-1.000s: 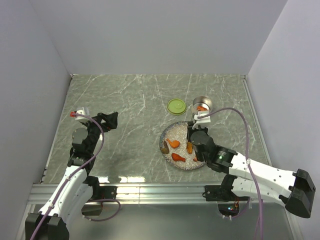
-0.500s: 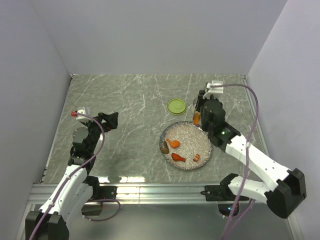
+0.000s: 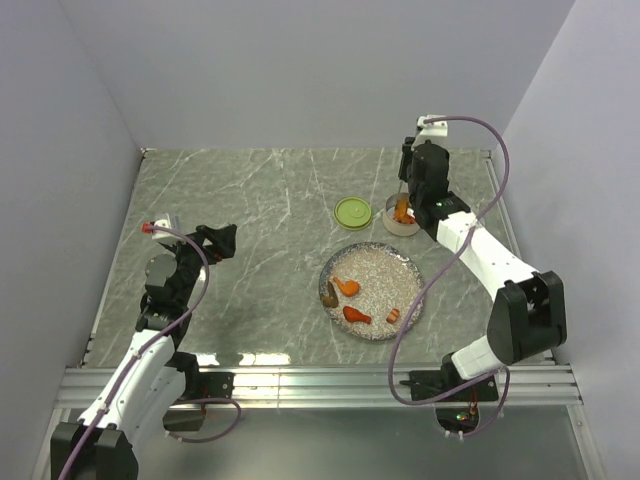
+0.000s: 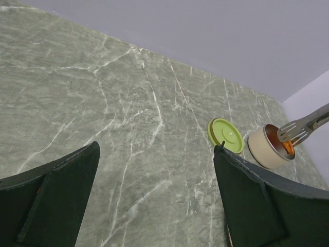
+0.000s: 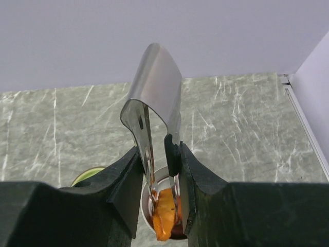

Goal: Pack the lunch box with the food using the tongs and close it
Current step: Place the food into the lunch box

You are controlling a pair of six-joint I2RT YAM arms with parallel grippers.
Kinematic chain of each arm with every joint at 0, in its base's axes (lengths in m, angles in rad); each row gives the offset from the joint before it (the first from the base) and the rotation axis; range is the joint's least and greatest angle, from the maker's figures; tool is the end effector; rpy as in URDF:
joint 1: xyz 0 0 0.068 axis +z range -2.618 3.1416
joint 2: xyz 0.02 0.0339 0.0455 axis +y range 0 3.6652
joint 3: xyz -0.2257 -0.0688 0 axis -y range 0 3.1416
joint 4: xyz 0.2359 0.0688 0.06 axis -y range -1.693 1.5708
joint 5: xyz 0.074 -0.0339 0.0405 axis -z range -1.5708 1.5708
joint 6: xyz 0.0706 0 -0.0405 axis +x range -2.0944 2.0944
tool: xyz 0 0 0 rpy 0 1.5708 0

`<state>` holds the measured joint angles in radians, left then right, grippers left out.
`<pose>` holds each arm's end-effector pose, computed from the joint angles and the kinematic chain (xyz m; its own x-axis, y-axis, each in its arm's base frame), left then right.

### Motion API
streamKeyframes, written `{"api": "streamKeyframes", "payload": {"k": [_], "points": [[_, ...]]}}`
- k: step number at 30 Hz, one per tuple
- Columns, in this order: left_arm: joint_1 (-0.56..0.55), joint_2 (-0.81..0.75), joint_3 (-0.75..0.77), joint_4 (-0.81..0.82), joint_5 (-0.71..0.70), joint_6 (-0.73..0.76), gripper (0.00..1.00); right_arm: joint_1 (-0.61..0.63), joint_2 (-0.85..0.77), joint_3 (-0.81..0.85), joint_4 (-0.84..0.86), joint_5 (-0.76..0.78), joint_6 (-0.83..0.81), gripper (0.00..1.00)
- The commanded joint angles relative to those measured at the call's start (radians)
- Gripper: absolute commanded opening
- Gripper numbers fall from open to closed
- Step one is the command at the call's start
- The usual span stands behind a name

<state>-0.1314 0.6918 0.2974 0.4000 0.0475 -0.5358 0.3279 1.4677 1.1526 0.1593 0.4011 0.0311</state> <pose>0.2291 -0.0337 0.2230 -0.0861 -0.5030 -0.8600 0.1558 0.8458 -0.5103 0.3658 0.0953 0.3004 -0.1447 -0.0190 -0.9893 0.0732 0.9969 -0.0298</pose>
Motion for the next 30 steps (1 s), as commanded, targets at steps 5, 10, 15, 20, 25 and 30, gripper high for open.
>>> {"api": "streamKeyframes", "payload": {"k": [5,10,15,20,25,30], "points": [[0.004,0.008,0.006,0.042,0.003,0.002,0.99,-0.056,0.020,0.065,0.013,-0.053,0.009,0.18],[0.004,0.005,0.005,0.040,-0.001,0.000,0.99,-0.072,0.023,0.070,-0.013,-0.047,0.007,0.20],[0.004,0.002,0.003,0.037,-0.008,-0.001,0.99,-0.075,0.032,0.084,-0.026,-0.051,0.007,0.34],[0.004,0.002,0.005,0.037,-0.006,-0.001,0.99,-0.073,0.010,0.070,-0.015,-0.048,0.003,0.45],[0.004,0.005,0.005,0.037,-0.003,-0.001,0.99,-0.073,-0.023,0.065,-0.017,-0.053,-0.002,0.49],[0.004,0.002,0.005,0.037,-0.005,-0.003,1.00,-0.066,-0.061,0.018,0.005,-0.062,0.013,0.48]]}}
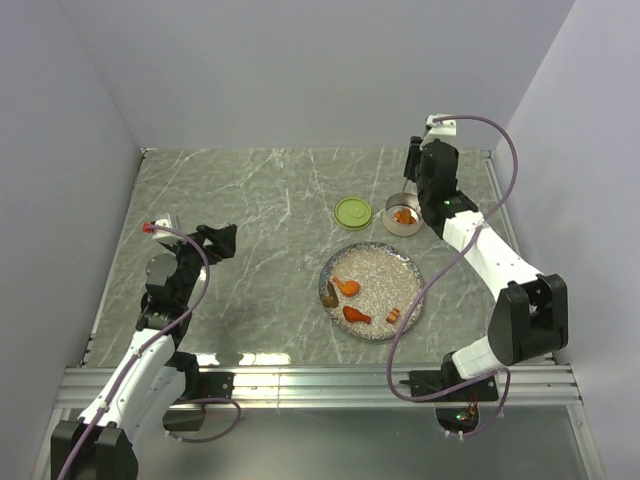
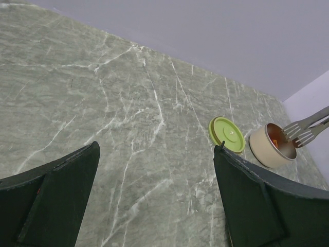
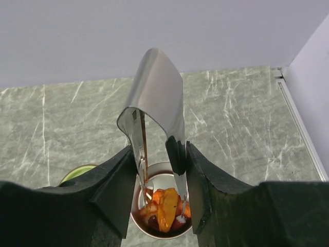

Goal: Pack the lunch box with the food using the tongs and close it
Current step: Place the food into the lunch box, then pick up the food using the clamp

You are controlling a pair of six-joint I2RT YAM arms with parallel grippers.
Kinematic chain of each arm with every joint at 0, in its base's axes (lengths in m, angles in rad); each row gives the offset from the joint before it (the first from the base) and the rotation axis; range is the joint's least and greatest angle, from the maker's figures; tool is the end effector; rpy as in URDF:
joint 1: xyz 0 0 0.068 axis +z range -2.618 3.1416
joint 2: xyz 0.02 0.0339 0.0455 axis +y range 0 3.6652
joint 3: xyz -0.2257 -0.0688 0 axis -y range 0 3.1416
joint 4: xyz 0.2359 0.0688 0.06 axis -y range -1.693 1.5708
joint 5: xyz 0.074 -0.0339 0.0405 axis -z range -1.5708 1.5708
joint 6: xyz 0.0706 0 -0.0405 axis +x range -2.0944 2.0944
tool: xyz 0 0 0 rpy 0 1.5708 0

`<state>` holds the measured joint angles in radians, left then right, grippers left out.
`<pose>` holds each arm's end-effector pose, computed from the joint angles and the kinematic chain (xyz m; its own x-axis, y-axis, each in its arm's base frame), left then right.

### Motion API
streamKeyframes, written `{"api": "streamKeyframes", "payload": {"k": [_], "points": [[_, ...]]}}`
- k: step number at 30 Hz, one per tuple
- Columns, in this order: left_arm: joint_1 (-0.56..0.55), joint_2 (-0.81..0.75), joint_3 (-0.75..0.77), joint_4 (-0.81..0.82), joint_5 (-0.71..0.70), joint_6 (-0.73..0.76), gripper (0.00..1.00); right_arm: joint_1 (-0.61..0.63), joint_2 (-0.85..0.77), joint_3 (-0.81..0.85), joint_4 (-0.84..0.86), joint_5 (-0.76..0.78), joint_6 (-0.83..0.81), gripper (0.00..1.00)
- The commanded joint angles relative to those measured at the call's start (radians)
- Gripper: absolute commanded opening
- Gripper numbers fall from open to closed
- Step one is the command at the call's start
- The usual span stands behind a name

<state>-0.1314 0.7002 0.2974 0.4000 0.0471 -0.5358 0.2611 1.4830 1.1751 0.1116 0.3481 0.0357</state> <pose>0.2300 -0.0338 0.2213 -0.0930 -0.5021 -0.8598 0.1513 0.8464 -0.5106 0.3742 0.0751 0.2966 -0.1854 -0.0148 -0.9825 0.0872 0.9957 -0.0315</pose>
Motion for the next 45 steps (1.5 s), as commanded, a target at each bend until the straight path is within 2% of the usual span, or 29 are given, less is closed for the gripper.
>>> {"api": "streamKeyframes", "payload": {"k": [1,5,13,23,31,36,45], "points": [[0.004,-0.007,0.005,0.037,-0.004,-0.001,0.99,0.004,-0.110,-0.038,0.057,-0.011,0.012,0.47],[0.004,-0.007,0.005,0.037,-0.004,0.000,0.99,0.058,-0.219,-0.143,0.079,0.017,0.035,0.46],[0.003,-0.008,0.003,0.039,0.000,-0.001,0.99,0.204,-0.430,-0.340,0.046,0.208,0.096,0.44],[0.004,0.010,0.009,0.042,0.002,-0.003,0.99,0.400,-0.573,-0.433,-0.098,0.419,0.197,0.43],[0.003,0.039,0.029,0.030,-0.016,-0.001,0.99,0.599,-0.670,-0.442,-0.318,0.618,0.309,0.43],[0.004,0.051,0.034,0.042,-0.021,0.000,0.99,0.685,-0.679,-0.425,-0.490,0.729,0.443,0.43],[0.004,0.136,0.055,0.095,0.000,0.005,0.99,0.828,-0.664,-0.373,-0.792,0.833,0.716,0.43]]}}
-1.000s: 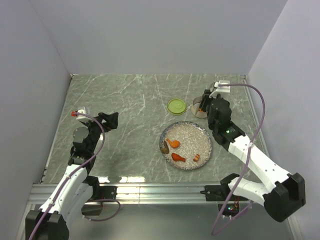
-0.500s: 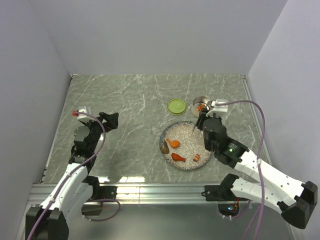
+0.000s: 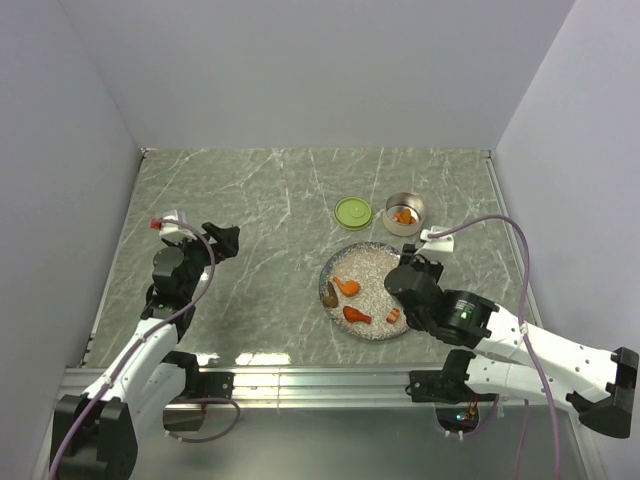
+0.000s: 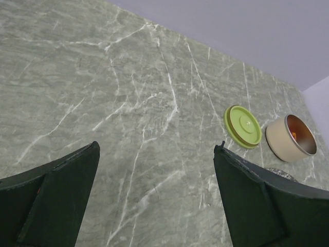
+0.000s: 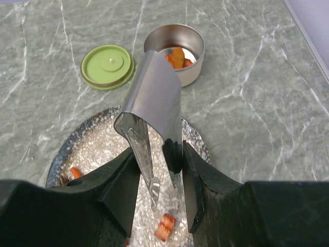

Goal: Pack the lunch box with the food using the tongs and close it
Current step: Pick up the food using the clamp

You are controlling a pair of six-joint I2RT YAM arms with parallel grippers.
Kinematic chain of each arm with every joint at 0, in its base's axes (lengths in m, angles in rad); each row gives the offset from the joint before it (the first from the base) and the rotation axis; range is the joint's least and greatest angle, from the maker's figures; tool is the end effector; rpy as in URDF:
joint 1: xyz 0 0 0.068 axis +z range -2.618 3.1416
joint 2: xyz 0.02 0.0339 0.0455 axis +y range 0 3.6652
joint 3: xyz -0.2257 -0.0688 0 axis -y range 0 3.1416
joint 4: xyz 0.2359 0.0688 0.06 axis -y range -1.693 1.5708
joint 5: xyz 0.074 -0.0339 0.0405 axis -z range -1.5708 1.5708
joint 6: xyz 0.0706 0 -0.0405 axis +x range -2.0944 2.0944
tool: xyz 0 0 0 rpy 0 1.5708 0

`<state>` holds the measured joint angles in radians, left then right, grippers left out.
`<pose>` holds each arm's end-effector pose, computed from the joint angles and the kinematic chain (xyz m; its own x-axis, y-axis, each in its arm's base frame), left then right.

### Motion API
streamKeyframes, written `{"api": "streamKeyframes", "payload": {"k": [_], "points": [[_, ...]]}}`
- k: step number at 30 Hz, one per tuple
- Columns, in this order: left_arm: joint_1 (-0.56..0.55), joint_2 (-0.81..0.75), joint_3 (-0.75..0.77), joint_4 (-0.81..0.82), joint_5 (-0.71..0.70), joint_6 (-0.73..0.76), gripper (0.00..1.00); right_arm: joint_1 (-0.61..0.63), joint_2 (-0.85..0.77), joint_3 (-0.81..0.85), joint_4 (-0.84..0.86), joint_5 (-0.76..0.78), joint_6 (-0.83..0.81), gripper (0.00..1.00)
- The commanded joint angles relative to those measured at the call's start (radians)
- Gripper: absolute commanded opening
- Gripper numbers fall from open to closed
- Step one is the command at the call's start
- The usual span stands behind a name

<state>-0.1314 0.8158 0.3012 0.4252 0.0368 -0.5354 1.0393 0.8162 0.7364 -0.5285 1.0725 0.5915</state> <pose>0.2417 -0.0346 0.2011 -0.1615 -0.4929 -0.8550 0.0987 0.8539 -0.5110 0.1517 0.1356 0.2574 -0.2665 0.0726 -0.9611 0.1228 0.9916 0.0409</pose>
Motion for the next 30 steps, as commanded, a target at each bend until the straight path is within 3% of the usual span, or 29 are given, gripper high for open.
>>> {"api": "streamKeyframes", "payload": {"k": [1,8,18,22,30], "points": [[0.004,0.028,0.053,0.075,0.011,0.005,1.00,0.062,0.008,0.073,-0.180,0.118,0.188,0.43],[0.004,0.092,0.068,0.101,0.017,0.012,0.99,0.143,0.038,0.113,-0.329,0.152,0.358,0.43],[0.004,0.056,0.062,0.093,0.011,0.015,0.99,0.225,0.119,0.175,-0.542,0.193,0.565,0.43],[0.004,0.063,0.065,0.095,0.014,0.014,0.99,0.268,0.147,0.210,-0.677,0.233,0.727,0.43],[0.004,0.062,0.064,0.095,0.015,0.014,0.99,0.295,0.161,0.219,-0.728,0.236,0.774,0.44]]}}
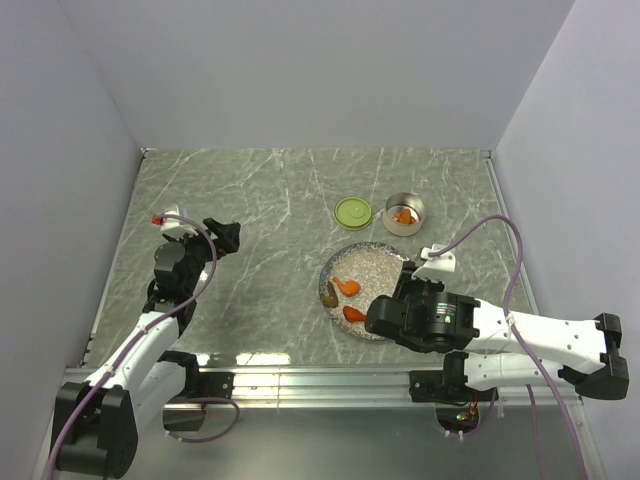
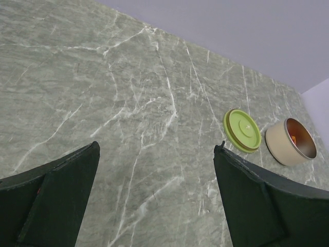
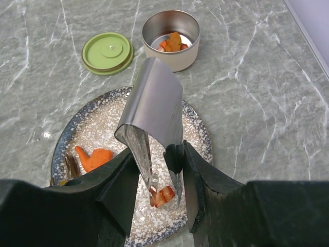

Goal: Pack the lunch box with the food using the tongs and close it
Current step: Pick up the food using the clamp

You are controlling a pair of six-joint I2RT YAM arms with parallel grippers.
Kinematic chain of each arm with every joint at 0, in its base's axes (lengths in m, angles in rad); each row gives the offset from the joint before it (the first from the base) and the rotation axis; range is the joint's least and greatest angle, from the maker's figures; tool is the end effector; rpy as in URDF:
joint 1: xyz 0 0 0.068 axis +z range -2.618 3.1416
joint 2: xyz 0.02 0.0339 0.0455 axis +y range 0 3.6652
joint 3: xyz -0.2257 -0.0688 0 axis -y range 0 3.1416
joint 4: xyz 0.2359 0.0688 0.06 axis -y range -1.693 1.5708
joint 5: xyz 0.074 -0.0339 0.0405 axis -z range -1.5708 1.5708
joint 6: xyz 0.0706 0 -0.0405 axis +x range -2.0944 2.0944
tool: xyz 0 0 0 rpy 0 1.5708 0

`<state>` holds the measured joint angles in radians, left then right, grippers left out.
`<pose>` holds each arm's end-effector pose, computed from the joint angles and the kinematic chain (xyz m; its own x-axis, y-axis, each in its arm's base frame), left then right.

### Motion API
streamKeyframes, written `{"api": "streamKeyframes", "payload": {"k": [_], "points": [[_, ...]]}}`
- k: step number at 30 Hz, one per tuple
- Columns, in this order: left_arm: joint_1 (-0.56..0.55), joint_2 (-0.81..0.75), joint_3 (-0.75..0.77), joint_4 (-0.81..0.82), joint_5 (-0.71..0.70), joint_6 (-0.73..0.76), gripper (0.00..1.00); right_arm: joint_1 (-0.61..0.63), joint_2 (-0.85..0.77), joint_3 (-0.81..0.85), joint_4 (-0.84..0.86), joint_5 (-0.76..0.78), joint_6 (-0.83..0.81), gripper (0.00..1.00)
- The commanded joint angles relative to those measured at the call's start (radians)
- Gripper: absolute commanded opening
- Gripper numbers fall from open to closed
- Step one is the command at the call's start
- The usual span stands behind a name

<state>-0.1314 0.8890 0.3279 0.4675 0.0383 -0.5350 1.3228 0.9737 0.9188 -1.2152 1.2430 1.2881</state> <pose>0.2508 -0.0359 0.2005 -0.1657 -0.4920 -0.8547 0.0979 0.8542 -0.5107 0.1042 0.1393 0.2547 -0.2990 0.0787 -0.9510 0.1573 0.9870 0.0322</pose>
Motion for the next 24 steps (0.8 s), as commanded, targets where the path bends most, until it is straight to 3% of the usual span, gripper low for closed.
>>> {"api": "streamKeyframes", "payload": {"k": [1,6,12,24], "points": [[0.004,-0.013,0.036,0.053,0.012,0.013,0.99,0.010,-0.003,0.029,-0.041,0.065,0.080,0.44],[0.003,-0.015,0.033,0.056,0.014,0.012,0.99,0.010,-0.030,-0.008,-0.004,0.076,0.077,0.45],[0.004,-0.012,0.033,0.059,0.017,0.012,0.99,0.010,-0.052,-0.044,0.128,0.079,-0.038,0.45],[0.004,-0.013,0.030,0.062,0.021,0.010,0.99,-0.002,-0.021,-0.064,0.172,0.065,-0.062,0.47]]}}
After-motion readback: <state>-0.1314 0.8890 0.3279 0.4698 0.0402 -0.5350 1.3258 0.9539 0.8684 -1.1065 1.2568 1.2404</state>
